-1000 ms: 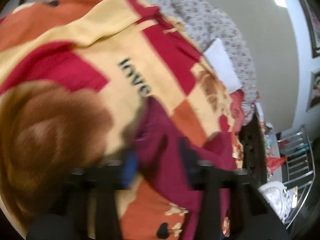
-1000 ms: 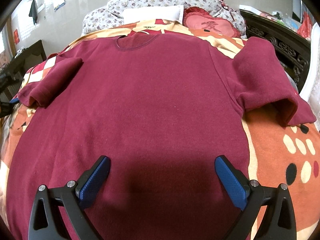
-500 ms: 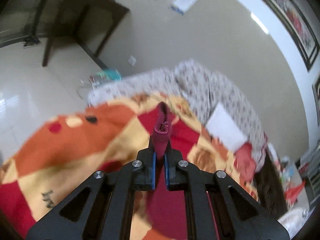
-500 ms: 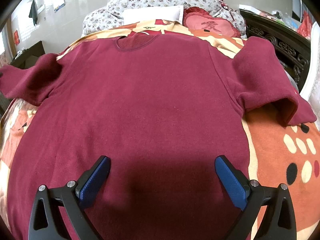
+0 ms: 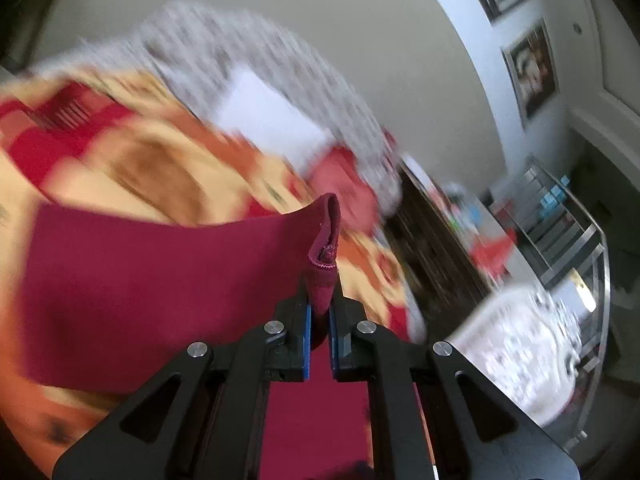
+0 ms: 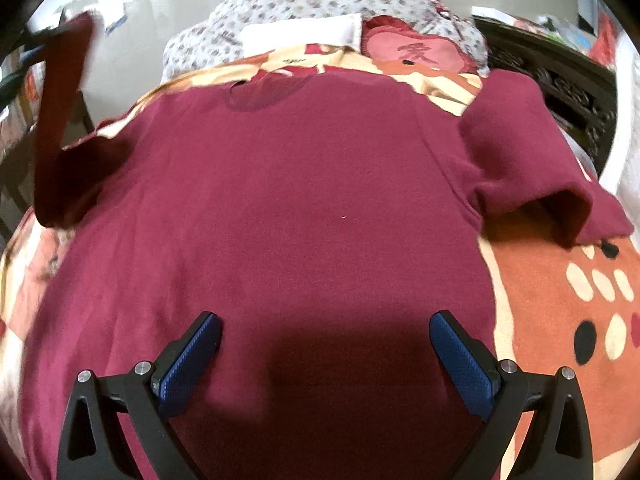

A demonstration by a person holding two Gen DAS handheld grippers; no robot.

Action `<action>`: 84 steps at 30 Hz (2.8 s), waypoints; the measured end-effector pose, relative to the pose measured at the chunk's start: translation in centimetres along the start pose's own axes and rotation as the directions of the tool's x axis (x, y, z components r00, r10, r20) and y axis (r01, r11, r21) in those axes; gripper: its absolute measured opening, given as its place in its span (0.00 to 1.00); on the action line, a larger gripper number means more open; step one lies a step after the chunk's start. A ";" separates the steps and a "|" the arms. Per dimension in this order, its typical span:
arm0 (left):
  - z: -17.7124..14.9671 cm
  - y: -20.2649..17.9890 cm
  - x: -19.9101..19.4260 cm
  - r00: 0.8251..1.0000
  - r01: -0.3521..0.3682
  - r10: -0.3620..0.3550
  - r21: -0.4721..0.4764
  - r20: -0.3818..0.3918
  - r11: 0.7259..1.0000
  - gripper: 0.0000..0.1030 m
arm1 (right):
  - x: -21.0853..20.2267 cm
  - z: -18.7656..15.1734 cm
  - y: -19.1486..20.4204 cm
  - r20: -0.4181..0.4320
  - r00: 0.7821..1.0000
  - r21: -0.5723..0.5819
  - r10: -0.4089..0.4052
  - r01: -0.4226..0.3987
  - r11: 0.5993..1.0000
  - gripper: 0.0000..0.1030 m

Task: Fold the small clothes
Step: 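Grasp the sleeve cuff with the left tool and fold it across the body, then grasp the other sleeve cuff with the right tool and fold it across the body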

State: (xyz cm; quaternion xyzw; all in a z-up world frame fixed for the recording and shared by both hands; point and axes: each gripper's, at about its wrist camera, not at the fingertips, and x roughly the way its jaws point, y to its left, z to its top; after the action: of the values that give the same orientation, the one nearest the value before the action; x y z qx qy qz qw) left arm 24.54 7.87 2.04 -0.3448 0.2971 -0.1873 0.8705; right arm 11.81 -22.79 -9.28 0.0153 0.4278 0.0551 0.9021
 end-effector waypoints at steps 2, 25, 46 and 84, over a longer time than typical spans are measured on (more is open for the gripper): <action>-3.1 -2.2 5.4 0.994 0.042 -0.042 -0.009 -0.096 0.999 0.05 | -0.2 -0.1 -1.7 0.015 1.000 0.099 0.020 -0.022 0.995 1.00; -7.8 -4.9 8.8 0.871 0.153 -0.148 -0.028 -0.468 0.988 0.38 | 0.0 1.0 -2.6 0.068 0.990 0.267 0.121 -0.135 0.954 0.95; -4.1 8.8 3.2 0.893 -0.373 0.387 0.104 -0.232 0.922 0.38 | 4.7 11.9 -0.3 -0.054 0.998 -0.144 0.026 -0.034 0.989 0.71; -15.0 5.5 1.0 0.932 -0.265 0.325 0.311 -0.158 0.913 0.51 | -7.9 11.8 -30.5 0.287 0.949 0.492 0.132 -0.264 0.830 0.05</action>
State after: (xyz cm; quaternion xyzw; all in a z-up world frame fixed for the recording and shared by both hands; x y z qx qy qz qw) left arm 16.28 3.81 -10.98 -0.1458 0.4046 -0.1286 0.8936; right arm 18.67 -53.78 1.99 0.3115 0.3100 0.0279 0.8978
